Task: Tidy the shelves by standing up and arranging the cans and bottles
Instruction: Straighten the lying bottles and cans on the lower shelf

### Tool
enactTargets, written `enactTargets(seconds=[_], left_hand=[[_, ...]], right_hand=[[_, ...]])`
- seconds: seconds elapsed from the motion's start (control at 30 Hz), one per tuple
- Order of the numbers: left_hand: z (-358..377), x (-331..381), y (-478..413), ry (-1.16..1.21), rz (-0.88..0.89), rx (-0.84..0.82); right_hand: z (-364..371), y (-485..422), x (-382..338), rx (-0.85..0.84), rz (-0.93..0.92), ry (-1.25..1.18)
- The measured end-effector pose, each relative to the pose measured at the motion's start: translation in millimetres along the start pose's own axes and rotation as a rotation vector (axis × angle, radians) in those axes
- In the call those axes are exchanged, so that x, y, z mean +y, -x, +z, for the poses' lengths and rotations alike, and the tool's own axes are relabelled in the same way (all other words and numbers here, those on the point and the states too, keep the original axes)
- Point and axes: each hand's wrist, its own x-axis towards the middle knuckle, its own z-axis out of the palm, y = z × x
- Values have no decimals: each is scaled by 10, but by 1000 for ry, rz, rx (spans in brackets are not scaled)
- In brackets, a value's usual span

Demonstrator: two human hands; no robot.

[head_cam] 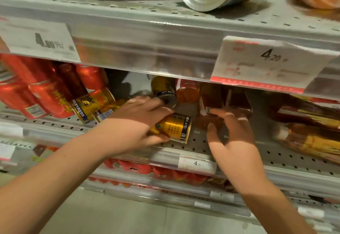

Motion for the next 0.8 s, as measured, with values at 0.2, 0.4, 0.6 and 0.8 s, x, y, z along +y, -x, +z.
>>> enactTargets(seconds=[0.2, 0.4, 0.6, 0.8], left_hand=[[37, -312, 110, 53, -44, 21], [10, -389, 125, 115, -46, -28], [-46, -474, -1, 354, -166, 125], [-72, -770, -567, 499, -347, 79]], right_hand=[[44, 77, -132, -14, -54, -68], [166, -14, -430, -46, -202, 49], [281, -139, -622, -129, -338, 101], [377, -679, -582, -156, -280, 186]])
